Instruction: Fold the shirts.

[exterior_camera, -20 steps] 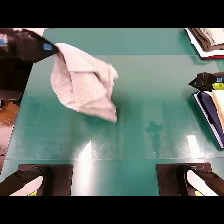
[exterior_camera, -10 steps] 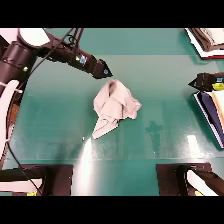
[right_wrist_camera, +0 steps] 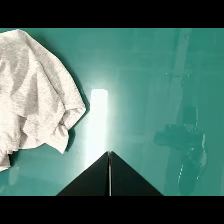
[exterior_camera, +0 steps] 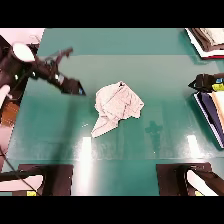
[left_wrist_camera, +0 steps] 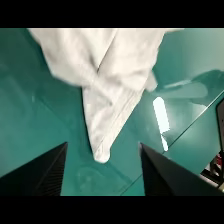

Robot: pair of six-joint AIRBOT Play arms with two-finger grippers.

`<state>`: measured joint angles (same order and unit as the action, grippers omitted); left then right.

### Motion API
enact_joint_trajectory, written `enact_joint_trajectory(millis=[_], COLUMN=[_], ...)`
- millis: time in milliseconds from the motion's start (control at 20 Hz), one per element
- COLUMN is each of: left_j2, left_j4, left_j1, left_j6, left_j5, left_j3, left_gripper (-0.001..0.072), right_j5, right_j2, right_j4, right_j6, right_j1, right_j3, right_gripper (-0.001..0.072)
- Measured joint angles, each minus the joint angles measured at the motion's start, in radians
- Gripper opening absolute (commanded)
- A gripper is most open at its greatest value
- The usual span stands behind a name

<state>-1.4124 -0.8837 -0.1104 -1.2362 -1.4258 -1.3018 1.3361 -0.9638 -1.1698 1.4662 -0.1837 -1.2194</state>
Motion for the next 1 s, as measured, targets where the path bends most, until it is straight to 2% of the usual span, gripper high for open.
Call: enact_joint_trajectory(millis=[300, 450, 650, 700, 750, 800, 1000], left_j2=[0.085, 0.095, 0.100, 0.100, 0.100, 0.099, 0.100], left_j4=[0.128, 0.177, 0.210, 0.218, 0.216, 0.201, 0.182], left_j1=[-0.023, -0.085, -0.180, -0.200, -0.217, -0.230, -0.245], left_j6=[0.096, 0.138, 0.142, 0.134, 0.128, 0.123, 0.101], left_j5=[0.206, 0.304, 0.417, 0.443, 0.469, 0.490, 0.494], left_j3=[0.455, 0.557, 0.602, 0.607, 0.611, 0.614, 0.574], left_gripper=[0.0539, 0.0539, 0.0538, 0.0442, 0.0134, 0.0031, 0.0023], right_j5=[-0.006, -0.008, -0.008, -0.008, -0.008, -0.008, -0.002], right_j2=[0.000, 0.000, 0.000, 0.000, 0.000, 0.000, -0.002], right_j4=[0.000, 0.000, 0.000, -0.001, 0.000, 0.000, 0.026], right_j6=[0.000, 0.000, 0.000, 0.000, 0.000, 0.000, 0.000], right_j1=[0.000, 0.000, 0.000, 0.000, 0.000, 0.000, 0.012], right_j3=[0.000, 0.000, 0.000, 0.000, 0.000, 0.000, 0.014], right_gripper=[0.0014, 0.0014, 0.0014, 0.0014, 0.0014, 0.0014, 0.0024])
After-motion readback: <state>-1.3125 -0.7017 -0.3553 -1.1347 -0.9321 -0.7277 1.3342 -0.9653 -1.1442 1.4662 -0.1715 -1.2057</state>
